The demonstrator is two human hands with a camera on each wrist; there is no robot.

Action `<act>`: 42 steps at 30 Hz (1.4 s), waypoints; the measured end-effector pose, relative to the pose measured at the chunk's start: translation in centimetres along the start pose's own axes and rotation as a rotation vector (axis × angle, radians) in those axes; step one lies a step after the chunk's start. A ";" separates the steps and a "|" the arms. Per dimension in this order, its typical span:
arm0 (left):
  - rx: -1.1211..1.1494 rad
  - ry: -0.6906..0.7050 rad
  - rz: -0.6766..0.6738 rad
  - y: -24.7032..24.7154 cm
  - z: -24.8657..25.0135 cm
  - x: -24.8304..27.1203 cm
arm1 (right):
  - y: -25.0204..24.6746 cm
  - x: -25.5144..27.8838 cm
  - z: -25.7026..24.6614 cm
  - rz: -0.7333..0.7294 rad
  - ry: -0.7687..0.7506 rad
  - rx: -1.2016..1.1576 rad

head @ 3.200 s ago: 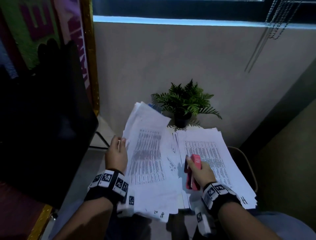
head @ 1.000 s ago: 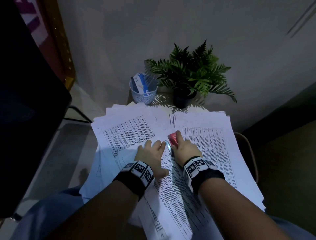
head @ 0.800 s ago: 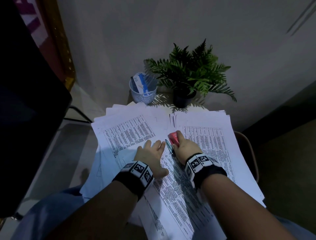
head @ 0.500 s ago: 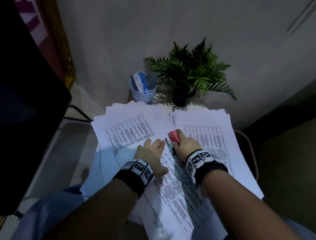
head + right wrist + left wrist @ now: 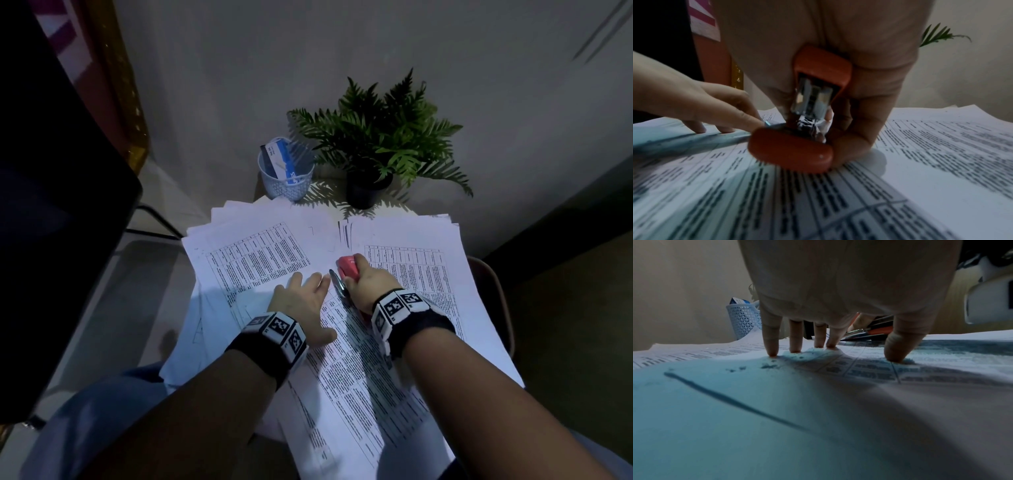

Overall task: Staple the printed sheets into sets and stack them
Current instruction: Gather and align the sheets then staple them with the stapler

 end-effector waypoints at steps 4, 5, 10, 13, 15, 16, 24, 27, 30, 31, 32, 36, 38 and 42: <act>0.016 0.007 -0.010 0.0 -0.1 -0.1 | 0.1 -0.1 0.1 -0.006 0.031 -0.043; 0.019 0.011 -0.017 0.0 0.0 0.0 | 0.2 0.0 0.1 0.007 0.031 -0.044; 0.119 0.009 -0.105 -0.3 -1.1 0.9 | 1.4 0.2 0.1 0.037 0.048 -0.027; 0.098 0.013 -0.072 -0.2 -2.9 2.4 | 1.9 0.5 0.0 0.042 0.058 0.002; 0.082 0.013 -0.057 0.5 -3.8 3.3 | 2.1 0.8 0.0 0.046 0.061 0.038; 0.102 0.008 -0.070 1.0 -4.1 3.6 | 2.2 1.0 -0.1 0.045 0.053 0.063; 0.232 -0.017 -0.080 1.6 -4.7 3.8 | 3.6 3.3 -1.6 0.012 -0.062 0.170; 0.201 -0.034 -0.003 1.8 -5.0 4.2 | 4.6 3.5 -2.7 0.003 -0.084 0.163; 0.231 -0.044 0.000 2.1 -5.0 4.4 | 5.2 3.3 -3.5 0.027 -0.085 0.154; 0.242 -0.043 -0.005 2.1 -5.0 4.4 | 5.2 3.2 -3.6 0.035 -0.086 0.152; 0.253 -0.042 -0.009 2.1 -5.0 4.4 | 5.3 3.1 -3.8 0.037 -0.088 0.150; 0.289 -0.042 -0.014 2.1 -5.1 4.5 | 5.2 3.0 -4.0 0.043 -0.083 0.141; 0.293 -0.037 -0.021 2.1 -5.2 4.5 | 5.3 2.9 -4.1 0.052 -0.080 0.138; 0.289 -0.025 -0.031 2.1 -5.1 4.5 | 5.3 2.6 -4.4 0.053 -0.084 0.121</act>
Point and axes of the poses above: each hand's wrist, its own x-axis away from the middle knuckle, its own y-axis out of the palm, z = x × y, the point moved 6 cm from there along -x, towards the middle knuckle, and after that the axes turned 4 degrees about -x, right-handed, at the moved point
